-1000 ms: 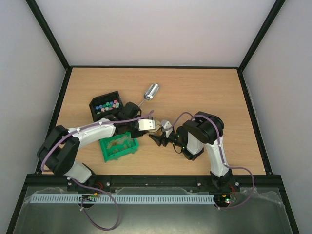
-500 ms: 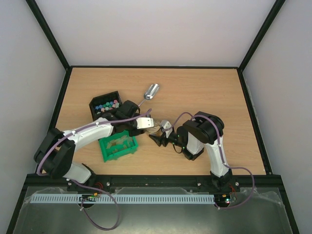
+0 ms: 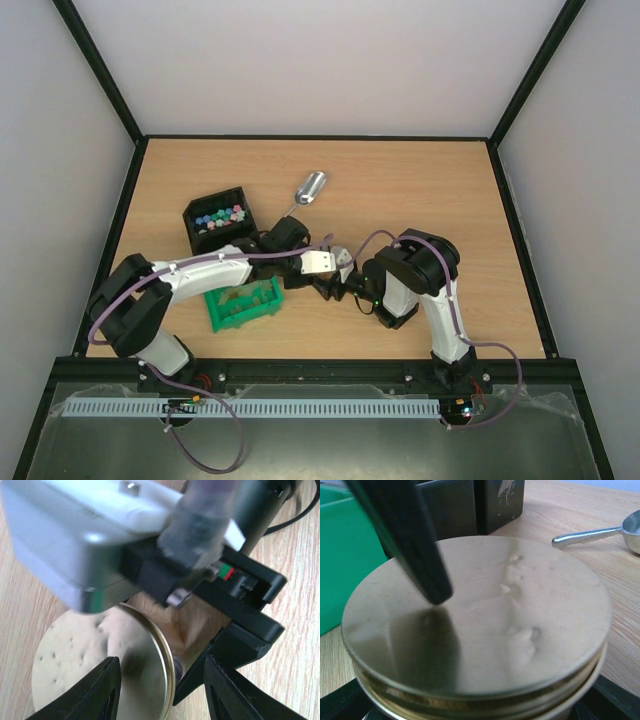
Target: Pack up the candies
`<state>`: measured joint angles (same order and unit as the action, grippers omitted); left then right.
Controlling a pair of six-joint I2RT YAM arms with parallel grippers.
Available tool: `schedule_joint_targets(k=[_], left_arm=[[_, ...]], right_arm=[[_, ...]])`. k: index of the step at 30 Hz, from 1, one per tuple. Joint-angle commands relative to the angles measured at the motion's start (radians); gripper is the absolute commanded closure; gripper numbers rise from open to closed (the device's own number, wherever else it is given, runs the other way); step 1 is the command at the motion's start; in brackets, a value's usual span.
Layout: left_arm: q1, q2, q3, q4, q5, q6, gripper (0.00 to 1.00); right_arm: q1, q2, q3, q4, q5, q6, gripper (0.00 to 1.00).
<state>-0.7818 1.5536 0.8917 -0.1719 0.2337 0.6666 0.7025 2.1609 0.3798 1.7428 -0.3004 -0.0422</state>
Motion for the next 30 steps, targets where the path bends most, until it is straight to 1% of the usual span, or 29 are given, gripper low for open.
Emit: schedule_joint_targets(k=[1,3,5,11,18,25,28,30], left_arm=[[-0.012,0.011,-0.002,0.049,-0.043,-0.017,0.56],[-0.001,0.007,-0.017,0.056,-0.058,-0.011,0.60],[0.020,0.001,-0.033,0.058,-0.058,-0.006,0.62],[0.062,-0.021,-0.113,0.077,-0.118,0.073,0.67],[0.140,-0.075,-0.130,0.035,-0.130,0.120,0.71],[0.166,-0.104,-0.113,0.006,-0.148,0.127,0.71],[0.167,-0.114,-0.042,-0.074,-0.064,0.092,0.68],[0.157,-0.110,0.017,-0.147,0.040,0.050,0.60]], right_arm=[[0.019,0.084,-0.042,0.156,-0.065,0.086,0.57],[0.019,0.084,-0.041,0.156,-0.066,0.086,0.57],[0.019,0.084,-0.041,0.156,-0.067,0.087,0.57],[0.019,0.083,-0.042,0.155,-0.068,0.088,0.57],[0.019,0.084,-0.040,0.156,-0.069,0.088,0.58],[0.019,0.082,-0.042,0.156,-0.068,0.088,0.58],[0.019,0.082,-0.041,0.156,-0.067,0.087,0.58],[0.019,0.082,-0.042,0.156,-0.066,0.088,0.58]])
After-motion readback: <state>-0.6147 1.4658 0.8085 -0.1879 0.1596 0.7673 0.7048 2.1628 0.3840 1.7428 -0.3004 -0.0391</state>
